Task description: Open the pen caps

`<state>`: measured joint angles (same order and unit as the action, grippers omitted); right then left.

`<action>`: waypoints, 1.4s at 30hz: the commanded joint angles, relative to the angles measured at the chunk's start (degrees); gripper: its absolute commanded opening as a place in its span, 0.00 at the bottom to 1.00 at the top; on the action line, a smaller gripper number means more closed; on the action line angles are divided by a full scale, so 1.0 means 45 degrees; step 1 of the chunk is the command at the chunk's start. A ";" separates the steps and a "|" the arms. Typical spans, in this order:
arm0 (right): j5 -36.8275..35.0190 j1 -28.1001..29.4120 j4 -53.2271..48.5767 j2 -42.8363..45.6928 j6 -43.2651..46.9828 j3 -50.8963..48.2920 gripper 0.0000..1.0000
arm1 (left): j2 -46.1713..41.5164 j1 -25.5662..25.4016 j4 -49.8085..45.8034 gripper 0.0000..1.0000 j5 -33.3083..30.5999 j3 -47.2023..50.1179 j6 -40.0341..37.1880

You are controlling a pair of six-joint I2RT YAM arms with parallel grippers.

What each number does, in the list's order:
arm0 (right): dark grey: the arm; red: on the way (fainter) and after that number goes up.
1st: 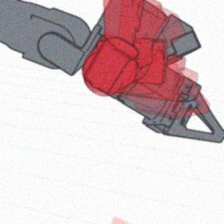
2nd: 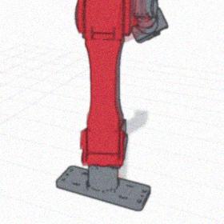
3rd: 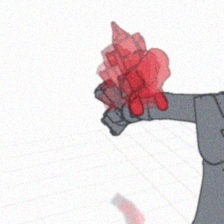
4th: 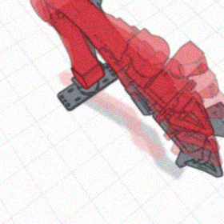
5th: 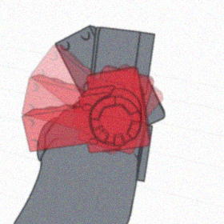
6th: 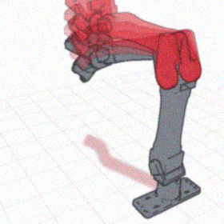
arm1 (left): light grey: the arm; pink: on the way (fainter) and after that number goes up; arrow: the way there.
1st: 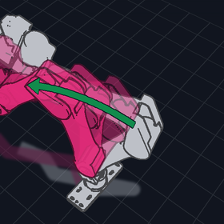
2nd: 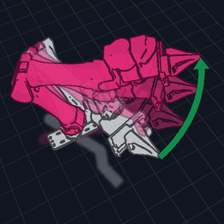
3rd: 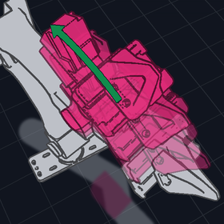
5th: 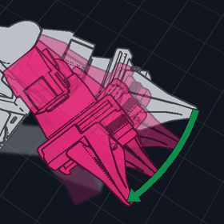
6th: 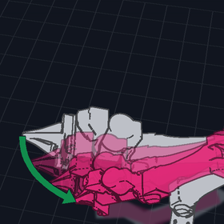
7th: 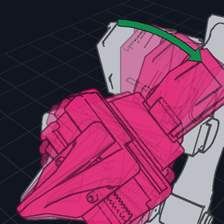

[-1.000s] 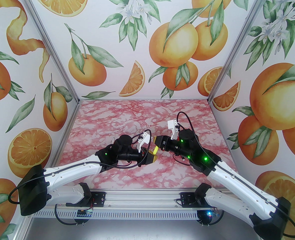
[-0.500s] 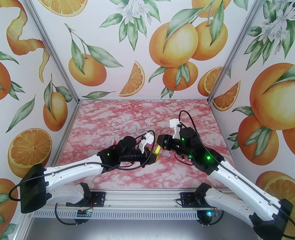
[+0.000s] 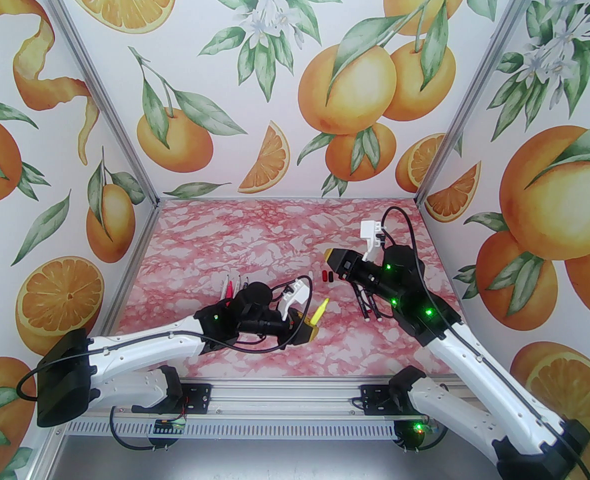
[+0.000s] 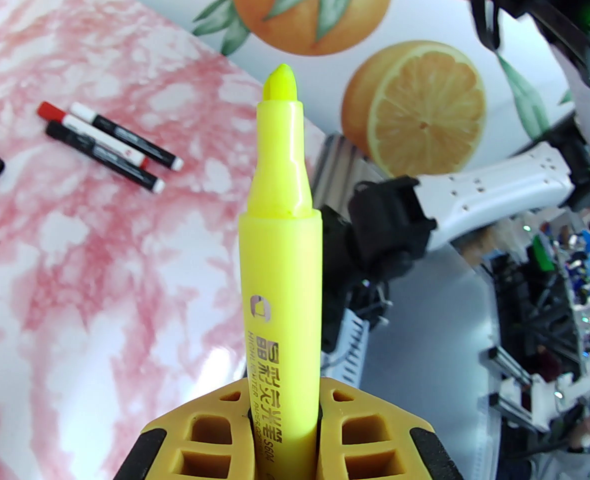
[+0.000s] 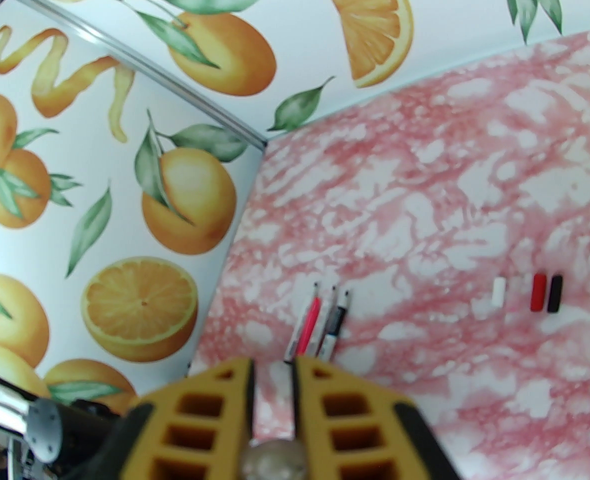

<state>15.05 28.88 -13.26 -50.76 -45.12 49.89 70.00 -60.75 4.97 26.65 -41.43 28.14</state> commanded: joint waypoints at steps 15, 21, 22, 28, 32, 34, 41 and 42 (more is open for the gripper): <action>-0.2997 -0.0138 -0.5399 -0.1607 0.3848 0.0623 0.13 | -0.2641 0.0217 -0.2707 0.00 -0.3820 -0.0266 -0.1022; -0.3479 0.0185 -0.4734 -0.2554 0.3111 -0.0252 0.14 | -0.3795 0.0241 -0.3957 0.00 -0.4860 -0.0246 -0.1384; -0.3659 0.0374 -0.4583 -0.2773 0.2983 -0.0328 0.14 | -0.3947 0.0258 -0.4248 0.00 -0.5057 -0.0265 -0.1451; -0.4618 0.1764 -0.3885 -0.4852 0.2387 -0.0125 0.15 | -0.4627 0.0542 -0.5892 0.00 -0.6026 -0.0187 -0.1647; -0.4942 0.2327 -0.3282 -0.6257 0.1868 0.0160 0.15 | -0.5115 0.0688 -0.6397 0.00 -0.6483 0.0024 -0.1510; -0.4916 0.2394 -0.2855 -0.7013 0.1645 0.0284 0.14 | -0.5456 0.0785 -0.6288 0.00 -0.6462 0.0219 -0.1451; -0.5206 0.2624 -0.2858 -0.9112 0.1442 0.1409 0.15 | -0.5527 0.0890 -0.5990 0.00 -0.5895 0.0344 -0.1468; -0.5237 0.2625 -0.2884 -0.9329 0.1414 0.1534 0.15 | -0.5454 0.0900 -0.5941 0.00 -0.5829 0.0361 -0.1468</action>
<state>-6.09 40.21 -27.90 -90.96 -37.32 54.28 45.17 -57.01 -22.17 -0.51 -40.66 22.11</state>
